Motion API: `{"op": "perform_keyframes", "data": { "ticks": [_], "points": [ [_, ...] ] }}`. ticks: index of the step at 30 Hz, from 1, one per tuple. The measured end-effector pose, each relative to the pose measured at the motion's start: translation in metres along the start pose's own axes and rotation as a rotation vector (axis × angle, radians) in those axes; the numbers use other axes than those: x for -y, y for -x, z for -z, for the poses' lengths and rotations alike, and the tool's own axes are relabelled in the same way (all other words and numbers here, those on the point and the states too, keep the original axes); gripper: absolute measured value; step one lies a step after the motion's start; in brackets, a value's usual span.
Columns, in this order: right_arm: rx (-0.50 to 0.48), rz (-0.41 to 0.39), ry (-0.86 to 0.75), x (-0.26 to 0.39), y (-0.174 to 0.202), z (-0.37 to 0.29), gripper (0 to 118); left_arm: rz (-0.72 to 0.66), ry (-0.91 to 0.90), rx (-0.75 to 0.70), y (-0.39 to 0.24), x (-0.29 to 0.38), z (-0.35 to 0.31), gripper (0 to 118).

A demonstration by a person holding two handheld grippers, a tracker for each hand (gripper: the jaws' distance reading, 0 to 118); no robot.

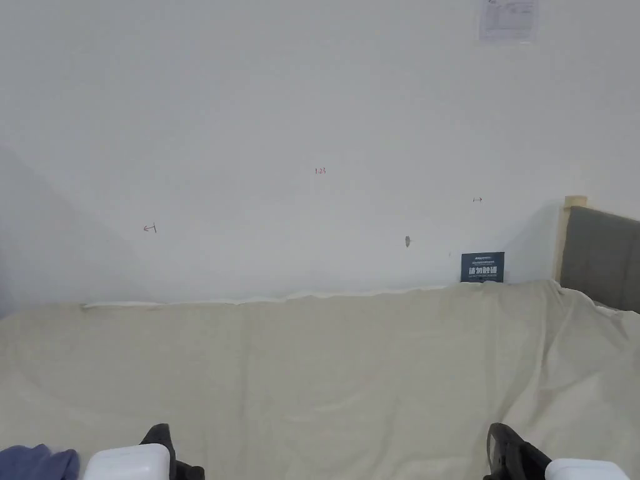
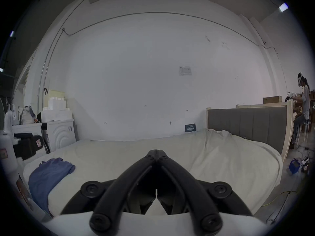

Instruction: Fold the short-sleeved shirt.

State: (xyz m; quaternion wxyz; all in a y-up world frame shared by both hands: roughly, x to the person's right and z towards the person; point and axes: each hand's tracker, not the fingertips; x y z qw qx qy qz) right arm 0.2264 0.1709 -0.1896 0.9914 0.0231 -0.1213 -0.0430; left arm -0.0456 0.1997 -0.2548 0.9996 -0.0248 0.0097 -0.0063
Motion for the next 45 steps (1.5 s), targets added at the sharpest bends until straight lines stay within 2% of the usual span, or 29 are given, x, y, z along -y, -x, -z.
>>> {"op": "perform_keyframes", "data": {
  "ticks": [8, 10, 12, 14, 16, 18, 21, 23, 25, 32, 34, 37, 39, 40, 41, 42, 43, 44, 45],
  "points": [
    [0.009, -0.040, -0.027, -0.006, 0.006, -0.006, 0, -0.019, 0.002, 0.017, 0.006, 0.000, 0.003, 0],
    [0.013, -0.046, -0.024, -0.011, 0.022, -0.002, 0, -0.022, -0.002, 0.008, 0.015, -0.002, 0.002, 0],
    [-0.061, -0.023, -0.002, -0.011, 0.043, 0.007, 0, -0.034, 0.002, -0.002, 0.035, -0.006, -0.001, 0],
    [-0.150, -0.030, 0.011, -0.017, 0.076, 0.017, 0, -0.043, 0.014, -0.072, 0.062, -0.010, -0.007, 0],
    [-0.218, -0.058, -0.001, -0.016, 0.110, 0.023, 0, -0.030, 0.013, -0.178, 0.096, -0.014, -0.017, 0],
    [-0.265, -0.067, 0.002, -0.016, 0.147, 0.031, 0, 0.025, 0.021, -0.365, 0.133, -0.016, -0.028, 0],
    [-0.418, -0.012, 0.059, -0.012, 0.179, 0.037, 0, 0.027, 0.038, -0.510, 0.185, -0.016, -0.048, 0],
    [-0.456, -0.038, 0.078, -0.007, 0.194, 0.038, 0, -0.022, 0.051, -0.558, 0.209, -0.012, -0.058, 0],
    [-0.460, -0.061, 0.079, -0.004, 0.203, 0.041, 0, -0.083, 0.072, -0.556, 0.224, -0.007, -0.060, 0],
    [-0.520, -0.090, 0.099, 0.004, 0.218, 0.055, 0, -0.090, 0.130, -0.506, 0.248, 0.001, -0.023, 0],
    [-0.528, -0.094, 0.112, 0.007, 0.215, 0.063, 0, -0.136, 0.191, -0.406, 0.267, -0.006, 0.008, 0],
    [-0.504, -0.137, 0.189, 0.015, 0.212, 0.073, 0, -0.166, 0.379, -0.277, 0.305, -0.007, 0.087, 0],
    [-0.502, -0.132, 0.270, 0.021, 0.207, 0.082, 0, -0.185, 0.536, -0.196, 0.327, 0.007, 0.145, 0],
    [-0.503, -0.122, 0.308, 0.024, 0.205, 0.086, 0, -0.199, 0.608, -0.160, 0.336, 0.017, 0.171, 4],
    [-0.514, -0.099, 0.355, 0.027, 0.200, 0.092, 0, -0.219, 0.704, -0.142, 0.345, 0.031, 0.198, 22],
    [-0.516, -0.080, 0.390, 0.030, 0.198, 0.096, 0, -0.236, 0.771, -0.150, 0.349, 0.044, 0.218, 70],
    [-0.503, -0.070, 0.420, 0.034, 0.196, 0.101, 0, -0.222, 0.854, -0.168, 0.354, 0.057, 0.238, 97],
    [-0.484, -0.066, 0.444, 0.037, 0.194, 0.105, 0, -0.259, 0.913, -0.159, 0.359, 0.070, 0.256, 97],
    [-0.470, -0.060, 0.460, 0.041, 0.191, 0.109, 0, -0.306, 0.966, -0.118, 0.365, 0.084, 0.270, 103]
  ]
}}
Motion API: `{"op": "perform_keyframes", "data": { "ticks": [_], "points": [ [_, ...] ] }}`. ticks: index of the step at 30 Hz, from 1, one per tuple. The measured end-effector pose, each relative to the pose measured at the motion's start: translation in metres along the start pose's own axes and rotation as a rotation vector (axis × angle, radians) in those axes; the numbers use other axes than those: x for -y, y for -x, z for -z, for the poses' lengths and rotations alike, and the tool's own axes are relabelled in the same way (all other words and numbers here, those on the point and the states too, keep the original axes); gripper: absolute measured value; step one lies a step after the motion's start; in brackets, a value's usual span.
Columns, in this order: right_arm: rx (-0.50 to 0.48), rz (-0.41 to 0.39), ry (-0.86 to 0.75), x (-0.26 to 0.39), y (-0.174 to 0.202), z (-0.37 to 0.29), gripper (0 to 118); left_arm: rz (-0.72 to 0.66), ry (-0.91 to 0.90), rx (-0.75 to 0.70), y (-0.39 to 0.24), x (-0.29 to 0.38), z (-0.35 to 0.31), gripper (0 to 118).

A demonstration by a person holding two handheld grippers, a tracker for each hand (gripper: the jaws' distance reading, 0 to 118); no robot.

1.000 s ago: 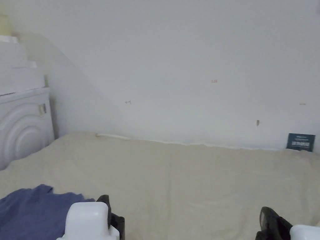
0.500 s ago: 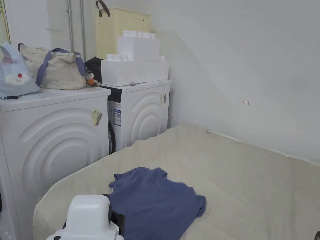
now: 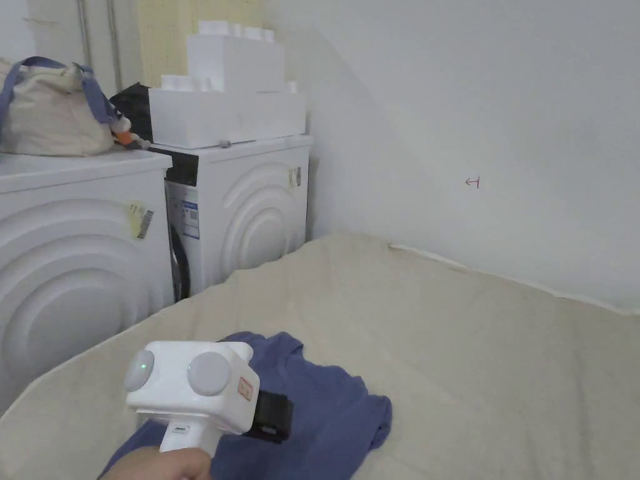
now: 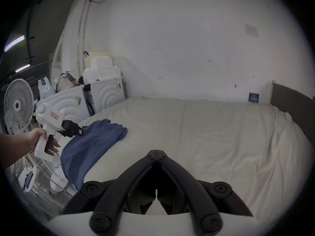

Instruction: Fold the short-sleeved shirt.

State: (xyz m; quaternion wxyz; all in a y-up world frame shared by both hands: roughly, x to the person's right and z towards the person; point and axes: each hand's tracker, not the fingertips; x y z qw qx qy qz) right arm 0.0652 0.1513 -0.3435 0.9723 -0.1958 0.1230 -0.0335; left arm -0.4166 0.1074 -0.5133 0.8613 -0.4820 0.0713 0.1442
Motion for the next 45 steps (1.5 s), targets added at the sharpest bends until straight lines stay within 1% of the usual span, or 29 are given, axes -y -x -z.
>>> {"op": "perform_keyframes", "data": {
  "ticks": [1, 3, 4, 7, 8, 10, 12, 13, 14, 16, 17, 18, 19, 20, 21, 23, 25, 26, 28, 29, 31, 33, 35, 37, 40, 43, 45],
  "points": [
    [0.004, 0.011, 0.005, 0.001, -0.003, 0.003, 0, -0.032, 0.022, 0.029, 0.001, -0.001, 0.012, 107],
    [0.023, 0.032, 0.024, 0.005, -0.008, 0.007, 0, -0.085, 0.074, 0.038, 0.001, -0.010, 0.039, 107],
    [0.025, 0.039, 0.031, 0.007, -0.011, 0.009, 0, -0.080, 0.082, 0.026, -0.001, -0.013, 0.048, 107],
    [0.031, 0.033, 0.059, 0.013, -0.015, 0.012, 0, 0.004, 0.062, -0.069, -0.014, -0.023, 0.066, 107],
    [0.033, 0.030, 0.065, 0.014, -0.015, 0.013, 0, 0.024, 0.060, -0.078, -0.016, -0.025, 0.073, 107],
    [0.032, 0.025, 0.086, 0.017, -0.016, 0.018, 0, 0.065, 0.127, -0.130, -0.017, -0.023, 0.088, 107],
    [0.039, 0.024, 0.104, 0.021, -0.017, 0.023, 0, 0.080, 0.235, -0.154, -0.020, -0.017, 0.107, 106],
    [0.040, 0.025, 0.107, 0.022, -0.017, 0.024, 0, 0.096, 0.245, -0.174, -0.020, -0.014, 0.111, 106],
    [0.041, 0.026, 0.110, 0.023, -0.017, 0.024, 0, 0.101, 0.175, -0.170, -0.023, -0.015, 0.101, 106],
    [0.036, 0.034, 0.114, 0.023, -0.017, 0.025, 0, 0.092, 0.210, -0.172, -0.025, -0.021, 0.102, 100],
    [0.032, 0.036, 0.119, 0.022, -0.017, 0.026, 0, 0.091, 0.219, -0.174, -0.024, -0.023, 0.095, 88],
    [0.031, 0.037, 0.120, 0.021, -0.016, 0.026, 0, 0.102, 0.173, -0.156, -0.027, -0.025, 0.088, 55],
    [0.033, 0.042, 0.118, 0.019, -0.016, 0.025, 0, 0.113, 0.140, -0.149, -0.032, -0.024, 0.080, 9],
    [0.040, 0.056, 0.111, 0.018, -0.017, 0.024, 0, 0.113, 0.113, -0.133, -0.034, -0.023, 0.074, 6],
    [0.042, 0.075, 0.101, 0.017, -0.018, 0.021, 0, 0.113, 0.101, -0.155, -0.036, -0.019, 0.073, 6],
    [0.033, 0.101, 0.086, 0.016, -0.021, 0.018, 0, 0.135, 0.136, -0.147, -0.035, -0.011, 0.081, 6],
    [0.034, 0.103, 0.081, 0.015, -0.023, 0.015, 0, 0.142, 0.118, -0.155, -0.035, -0.005, 0.074, 6],
    [0.038, 0.100, 0.080, 0.013, -0.024, 0.012, 0, 0.115, 0.087, -0.150, -0.033, -0.005, 0.068, 6],
    [0.045, 0.106, 0.074, 0.009, -0.028, 0.004, 0, 0.044, 0.086, -0.098, -0.027, -0.005, 0.054, 6],
    [0.045, 0.113, 0.071, 0.006, -0.030, -0.001, 0, 0.038, 0.092, -0.068, -0.026, -0.008, 0.041, 6],
    [0.039, 0.115, 0.055, -0.001, -0.035, -0.009, 0, 0.077, 0.067, -0.076, -0.025, -0.014, 0.013, 6],
    [0.060, 0.113, -0.004, -0.007, -0.040, -0.020, 0, 0.142, 0.003, -0.122, -0.030, -0.025, -0.025, 6],
    [0.084, 0.115, -0.046, -0.013, -0.045, -0.030, 0, 0.152, -0.034, -0.104, -0.031, -0.033, -0.061, 6],
    [0.091, 0.130, -0.061, -0.019, -0.052, -0.039, 0, 0.187, -0.133, -0.102, -0.037, -0.041, -0.102, 6],
    [0.099, 0.160, -0.096, -0.029, -0.063, -0.060, 0, 0.274, -0.287, -0.042, -0.056, -0.050, -0.166, 6],
    [0.136, 0.146, -0.120, -0.038, -0.071, -0.082, 0, 0.306, -0.370, 0.046, -0.102, -0.052, -0.231, 6],
    [0.154, 0.159, -0.144, -0.041, -0.078, -0.101, 0, 0.345, -0.412, 0.139, -0.137, -0.052, -0.264, 6]
  ]
}}
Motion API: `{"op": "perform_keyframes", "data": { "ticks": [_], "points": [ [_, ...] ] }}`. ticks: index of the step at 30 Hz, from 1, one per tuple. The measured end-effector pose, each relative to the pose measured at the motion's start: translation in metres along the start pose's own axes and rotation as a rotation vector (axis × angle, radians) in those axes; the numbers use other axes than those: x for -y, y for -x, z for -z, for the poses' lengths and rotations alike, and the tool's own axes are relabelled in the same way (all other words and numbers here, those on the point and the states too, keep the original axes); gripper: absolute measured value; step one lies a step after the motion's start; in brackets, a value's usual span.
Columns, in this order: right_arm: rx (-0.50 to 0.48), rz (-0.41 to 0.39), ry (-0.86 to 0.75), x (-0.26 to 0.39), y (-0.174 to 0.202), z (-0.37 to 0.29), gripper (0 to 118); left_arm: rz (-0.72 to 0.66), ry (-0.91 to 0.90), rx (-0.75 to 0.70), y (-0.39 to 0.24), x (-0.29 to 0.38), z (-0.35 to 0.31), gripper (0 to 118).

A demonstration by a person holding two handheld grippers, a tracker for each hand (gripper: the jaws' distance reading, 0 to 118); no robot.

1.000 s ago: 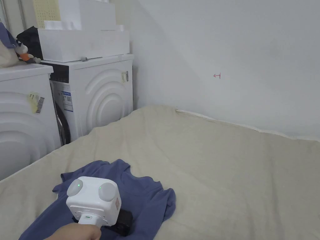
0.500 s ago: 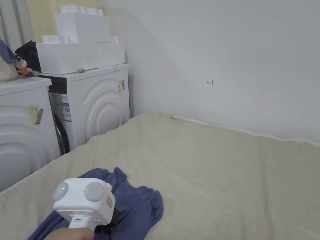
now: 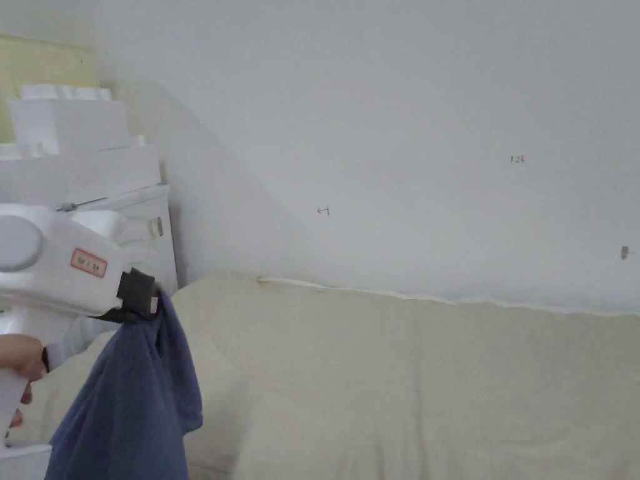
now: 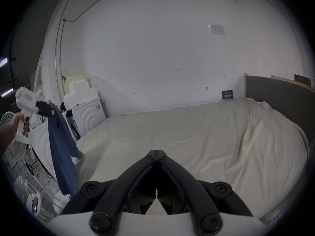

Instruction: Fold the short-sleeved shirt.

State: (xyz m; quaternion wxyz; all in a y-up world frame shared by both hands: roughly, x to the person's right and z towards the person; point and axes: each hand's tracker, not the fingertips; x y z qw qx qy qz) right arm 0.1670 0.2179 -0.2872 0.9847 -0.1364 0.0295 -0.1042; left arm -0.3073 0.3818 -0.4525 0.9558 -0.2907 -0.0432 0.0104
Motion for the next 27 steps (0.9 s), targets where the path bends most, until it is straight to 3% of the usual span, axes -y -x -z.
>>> {"op": "perform_keyframes", "data": {
  "ticks": [6, 10, 14, 18, 21, 22, 23, 24, 25, 27],
  "points": [
    [0.021, 0.028, -0.028, -0.018, -0.031, -0.035, 0, 0.173, -0.050, 0.289, -0.143, -0.044, -0.030, 6],
    [0.039, 0.072, -0.001, -0.020, -0.057, -0.047, 0, 0.262, -0.019, 0.419, -0.237, -0.038, 0.000, 6],
    [0.091, 0.084, 0.008, -0.013, -0.086, -0.055, 0, 0.288, 0.099, 0.504, -0.338, 0.001, 0.076, 6],
    [0.158, 0.066, 0.138, -0.002, -0.116, -0.058, 0, 0.353, 0.355, 0.568, -0.428, 0.071, 0.181, 7],
    [0.164, 0.087, 0.197, 0.010, -0.135, -0.061, 0, 0.278, 0.498, 0.541, -0.461, 0.123, 0.231, 10],
    [0.176, 0.090, 0.208, 0.014, -0.139, -0.061, 0, 0.254, 0.528, 0.554, -0.466, 0.134, 0.240, 19],
    [0.194, 0.094, 0.225, 0.019, -0.144, -0.062, 0, 0.231, 0.575, 0.564, -0.471, 0.145, 0.250, 46],
    [0.208, 0.100, 0.236, 0.022, -0.149, -0.062, 0, 0.215, 0.606, 0.596, -0.474, 0.154, 0.252, 87],
    [0.217, 0.112, 0.243, 0.024, -0.153, -0.062, 0, 0.213, 0.642, 0.619, -0.476, 0.162, 0.257, 103],
    [0.217, 0.142, 0.255, 0.028, -0.161, -0.060, 0, 0.214, 0.693, 0.616, -0.477, 0.172, 0.265, 107]
  ]
}}
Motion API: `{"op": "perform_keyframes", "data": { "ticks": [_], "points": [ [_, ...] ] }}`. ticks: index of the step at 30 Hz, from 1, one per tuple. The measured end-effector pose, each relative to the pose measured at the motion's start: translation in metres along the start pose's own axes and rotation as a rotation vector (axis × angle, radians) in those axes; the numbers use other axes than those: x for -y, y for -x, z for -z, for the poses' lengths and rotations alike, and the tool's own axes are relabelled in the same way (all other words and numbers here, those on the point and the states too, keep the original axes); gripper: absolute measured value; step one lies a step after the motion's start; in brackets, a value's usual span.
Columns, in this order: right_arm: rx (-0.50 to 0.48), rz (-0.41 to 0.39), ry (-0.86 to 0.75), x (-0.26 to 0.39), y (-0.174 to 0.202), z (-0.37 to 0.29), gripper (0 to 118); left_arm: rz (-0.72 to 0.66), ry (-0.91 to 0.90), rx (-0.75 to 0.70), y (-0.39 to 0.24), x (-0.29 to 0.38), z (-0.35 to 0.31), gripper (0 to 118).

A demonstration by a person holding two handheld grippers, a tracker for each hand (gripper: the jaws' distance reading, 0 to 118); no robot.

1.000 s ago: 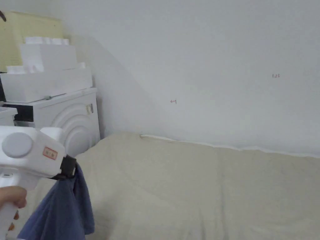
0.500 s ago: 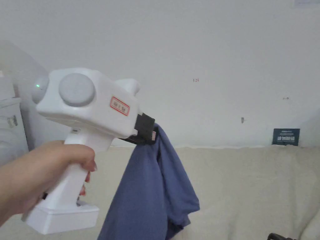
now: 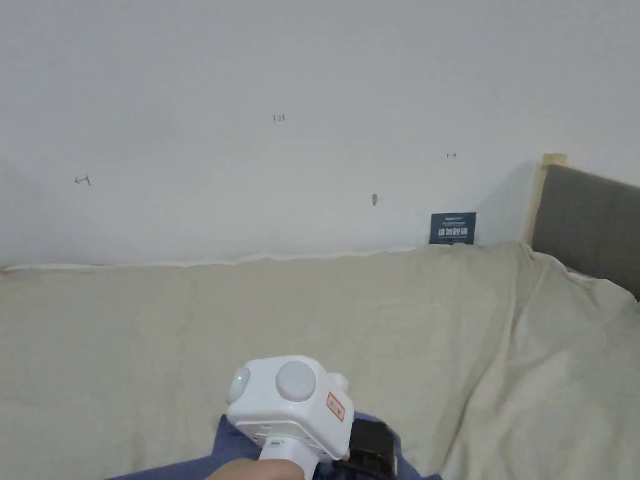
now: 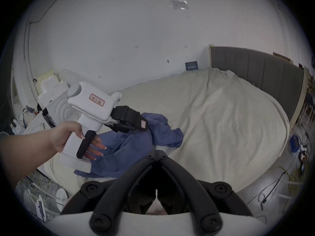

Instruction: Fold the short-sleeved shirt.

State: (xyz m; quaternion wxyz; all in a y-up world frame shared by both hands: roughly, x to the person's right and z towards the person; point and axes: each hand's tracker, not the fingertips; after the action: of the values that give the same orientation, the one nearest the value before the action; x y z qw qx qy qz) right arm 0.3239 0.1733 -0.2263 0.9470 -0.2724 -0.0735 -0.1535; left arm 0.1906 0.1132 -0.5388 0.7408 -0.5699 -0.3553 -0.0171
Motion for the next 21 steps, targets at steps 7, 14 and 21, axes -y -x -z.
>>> {"op": "perform_keyframes", "data": {
  "ticks": [7, 14, 21],
  "points": [
    [-0.023, 0.017, 0.019, -0.006, 0.000, 0.010, 0, -0.063, 0.020, 0.025, 0.010, 0.010, -0.010, 107],
    [-0.036, -0.038, -0.001, -0.018, 0.011, 0.010, 0, 0.146, -0.261, -0.312, 0.019, 0.052, -0.141, 3],
    [-0.025, -0.041, -0.109, -0.008, 0.015, 0.020, 0, -0.059, -0.764, -0.388, 0.062, 0.194, -0.250, 0]
  ]
}}
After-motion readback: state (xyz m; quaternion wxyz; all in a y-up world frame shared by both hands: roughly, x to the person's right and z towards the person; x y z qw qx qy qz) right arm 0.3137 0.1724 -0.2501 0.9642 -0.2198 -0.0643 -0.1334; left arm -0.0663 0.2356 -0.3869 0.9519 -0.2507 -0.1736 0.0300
